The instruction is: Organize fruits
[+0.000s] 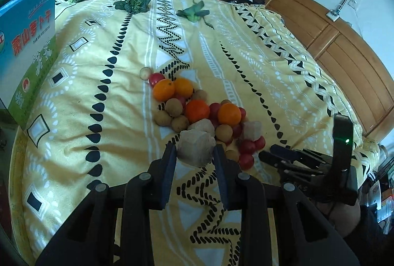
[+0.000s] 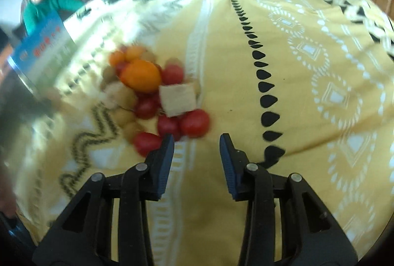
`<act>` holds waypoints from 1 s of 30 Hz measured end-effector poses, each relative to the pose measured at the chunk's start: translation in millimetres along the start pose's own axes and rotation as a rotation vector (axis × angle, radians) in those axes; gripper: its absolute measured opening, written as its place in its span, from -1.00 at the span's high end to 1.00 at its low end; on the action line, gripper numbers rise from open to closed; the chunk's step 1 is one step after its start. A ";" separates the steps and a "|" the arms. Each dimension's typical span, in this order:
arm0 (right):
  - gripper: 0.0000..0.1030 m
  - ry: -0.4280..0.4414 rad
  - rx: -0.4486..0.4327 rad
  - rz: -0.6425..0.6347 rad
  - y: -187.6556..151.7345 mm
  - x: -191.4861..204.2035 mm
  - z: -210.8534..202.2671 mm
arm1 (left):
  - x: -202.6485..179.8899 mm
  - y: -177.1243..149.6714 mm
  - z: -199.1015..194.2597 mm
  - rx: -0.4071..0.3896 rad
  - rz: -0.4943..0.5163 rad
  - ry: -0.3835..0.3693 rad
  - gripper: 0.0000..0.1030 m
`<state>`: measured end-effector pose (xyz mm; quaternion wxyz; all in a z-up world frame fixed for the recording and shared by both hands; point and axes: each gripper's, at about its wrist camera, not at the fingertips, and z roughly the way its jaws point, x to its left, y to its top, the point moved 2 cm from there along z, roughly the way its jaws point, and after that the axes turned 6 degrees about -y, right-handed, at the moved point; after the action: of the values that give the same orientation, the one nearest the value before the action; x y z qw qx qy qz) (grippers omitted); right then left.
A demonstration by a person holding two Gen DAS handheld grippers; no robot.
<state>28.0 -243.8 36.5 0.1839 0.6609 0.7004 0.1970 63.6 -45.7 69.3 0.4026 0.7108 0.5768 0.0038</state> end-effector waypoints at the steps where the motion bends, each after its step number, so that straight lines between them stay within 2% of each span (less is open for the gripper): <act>1: 0.24 -0.008 0.006 -0.026 -0.1 2.2 2.5 | 0.7 0.4 0.4 -0.002 -0.004 -0.003 0.39; 8: 0.24 -0.020 -0.021 -0.103 5.6 5.8 13.3 | 3.8 -2.1 8.4 0.016 -0.014 -0.012 0.39; 12: 0.24 0.000 -0.047 -0.106 13.0 4.7 15.9 | 6.7 -2.3 10.6 0.018 -0.026 -0.011 0.39; 16: 0.39 0.020 -0.044 -0.097 12.3 8.2 15.8 | 4.5 -2.2 8.8 0.013 -0.022 -0.015 0.39; 19: 0.40 0.021 -0.057 -0.090 11.0 8.8 12.6 | 2.4 -3.3 6.2 0.011 -0.018 -0.015 0.39; 25: 0.40 0.029 -0.105 -0.042 10.1 6.8 -19.8 | -1.9 0.0 -21.4 -0.042 -0.003 -0.001 0.39; 30: 0.40 0.068 -0.197 -0.028 16.2 25.7 -71.8 | -1.2 6.4 -67.4 -0.128 -0.001 0.039 0.39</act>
<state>3.2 -219.8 106.3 0.2269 0.6227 0.6927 0.2844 36.7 -8.5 119.1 0.4360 0.6832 0.5832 0.0542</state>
